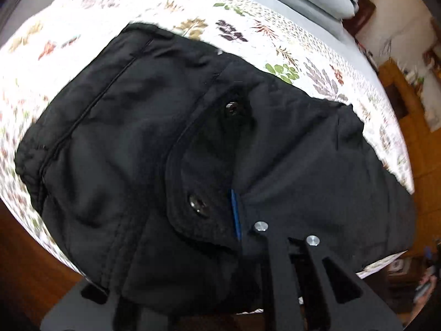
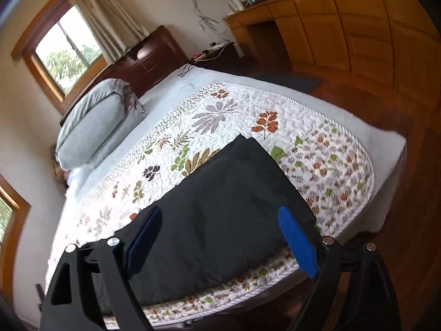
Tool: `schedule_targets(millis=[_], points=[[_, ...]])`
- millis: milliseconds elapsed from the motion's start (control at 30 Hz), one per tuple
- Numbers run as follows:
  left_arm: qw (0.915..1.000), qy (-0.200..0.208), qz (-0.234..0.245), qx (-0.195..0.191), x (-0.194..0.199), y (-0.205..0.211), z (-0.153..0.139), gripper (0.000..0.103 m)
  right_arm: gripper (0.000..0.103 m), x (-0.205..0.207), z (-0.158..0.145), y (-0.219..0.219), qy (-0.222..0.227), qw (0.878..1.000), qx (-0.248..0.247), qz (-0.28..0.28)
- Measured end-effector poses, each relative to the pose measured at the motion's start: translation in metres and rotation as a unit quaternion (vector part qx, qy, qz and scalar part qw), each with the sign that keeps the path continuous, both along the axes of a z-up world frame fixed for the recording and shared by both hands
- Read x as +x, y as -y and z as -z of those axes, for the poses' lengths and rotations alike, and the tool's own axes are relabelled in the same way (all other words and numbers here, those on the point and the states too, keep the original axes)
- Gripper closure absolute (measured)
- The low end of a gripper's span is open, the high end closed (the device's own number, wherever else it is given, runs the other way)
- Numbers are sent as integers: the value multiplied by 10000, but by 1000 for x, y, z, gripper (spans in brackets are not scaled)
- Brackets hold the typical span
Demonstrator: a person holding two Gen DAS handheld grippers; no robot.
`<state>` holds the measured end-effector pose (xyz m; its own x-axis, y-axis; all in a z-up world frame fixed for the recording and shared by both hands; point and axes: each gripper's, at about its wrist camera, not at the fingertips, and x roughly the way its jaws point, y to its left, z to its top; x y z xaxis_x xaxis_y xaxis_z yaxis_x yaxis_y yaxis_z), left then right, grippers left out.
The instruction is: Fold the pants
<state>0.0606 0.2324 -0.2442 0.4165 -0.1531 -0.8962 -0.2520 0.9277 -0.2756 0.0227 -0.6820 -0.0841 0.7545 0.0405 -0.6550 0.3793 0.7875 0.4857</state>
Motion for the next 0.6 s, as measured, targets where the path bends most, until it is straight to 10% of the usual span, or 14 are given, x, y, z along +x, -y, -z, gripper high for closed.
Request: schedule_targets(millis=[433,600], points=[[9993,-96,-261,-232,4,-6,2,85,10,4,102,27,-1198,9783,1673,222],[9981,-152,-389,-447,8,-11,7,84,54,18,96,35,-786,9826,1675,148]])
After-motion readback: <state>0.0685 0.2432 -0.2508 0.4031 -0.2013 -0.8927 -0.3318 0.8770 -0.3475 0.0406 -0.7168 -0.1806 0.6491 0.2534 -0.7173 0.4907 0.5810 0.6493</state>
